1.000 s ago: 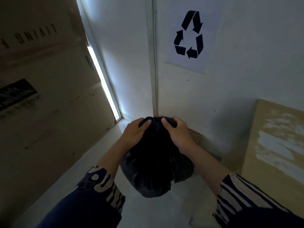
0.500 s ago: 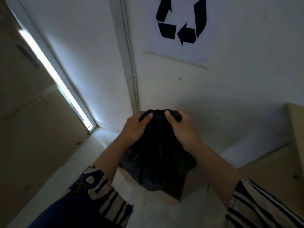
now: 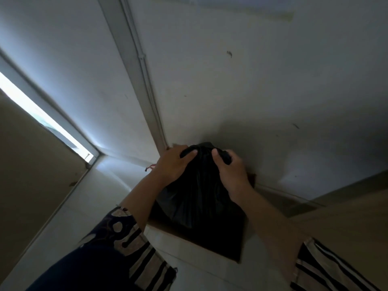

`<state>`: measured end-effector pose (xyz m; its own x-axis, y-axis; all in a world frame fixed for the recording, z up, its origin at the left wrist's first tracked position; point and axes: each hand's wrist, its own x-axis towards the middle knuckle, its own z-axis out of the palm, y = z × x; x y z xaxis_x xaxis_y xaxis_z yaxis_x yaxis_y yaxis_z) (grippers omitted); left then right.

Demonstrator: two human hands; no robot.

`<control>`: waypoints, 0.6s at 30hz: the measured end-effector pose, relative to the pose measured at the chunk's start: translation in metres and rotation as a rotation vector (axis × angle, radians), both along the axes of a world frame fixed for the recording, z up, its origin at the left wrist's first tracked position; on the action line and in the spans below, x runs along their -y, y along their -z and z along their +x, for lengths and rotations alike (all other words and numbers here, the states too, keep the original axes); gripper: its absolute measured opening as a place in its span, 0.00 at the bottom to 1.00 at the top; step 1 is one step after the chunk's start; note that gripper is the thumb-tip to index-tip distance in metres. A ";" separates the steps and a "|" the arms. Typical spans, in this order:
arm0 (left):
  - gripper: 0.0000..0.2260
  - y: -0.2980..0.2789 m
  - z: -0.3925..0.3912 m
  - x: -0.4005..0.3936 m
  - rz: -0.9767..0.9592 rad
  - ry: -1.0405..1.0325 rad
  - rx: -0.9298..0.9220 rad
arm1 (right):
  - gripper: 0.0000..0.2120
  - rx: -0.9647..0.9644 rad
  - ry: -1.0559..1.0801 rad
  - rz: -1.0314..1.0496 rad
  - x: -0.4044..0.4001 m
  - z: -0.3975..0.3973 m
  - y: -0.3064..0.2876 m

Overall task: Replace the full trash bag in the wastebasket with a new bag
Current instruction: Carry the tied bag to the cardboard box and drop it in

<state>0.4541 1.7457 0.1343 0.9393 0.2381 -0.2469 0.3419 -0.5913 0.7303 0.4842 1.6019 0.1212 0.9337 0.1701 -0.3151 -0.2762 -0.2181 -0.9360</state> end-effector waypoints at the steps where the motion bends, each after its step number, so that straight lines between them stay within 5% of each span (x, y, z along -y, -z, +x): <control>1: 0.15 0.015 0.001 0.001 0.002 0.000 -0.012 | 0.10 -0.019 0.012 -0.007 0.000 0.001 0.016; 11: 0.18 0.142 -0.018 0.011 -0.114 -0.119 -0.256 | 0.10 -0.321 -0.114 -0.176 0.004 -0.005 0.124; 18: 0.20 0.132 -0.020 0.022 -0.162 -0.126 -0.245 | 0.18 -0.320 -0.152 -0.221 0.010 -0.010 0.117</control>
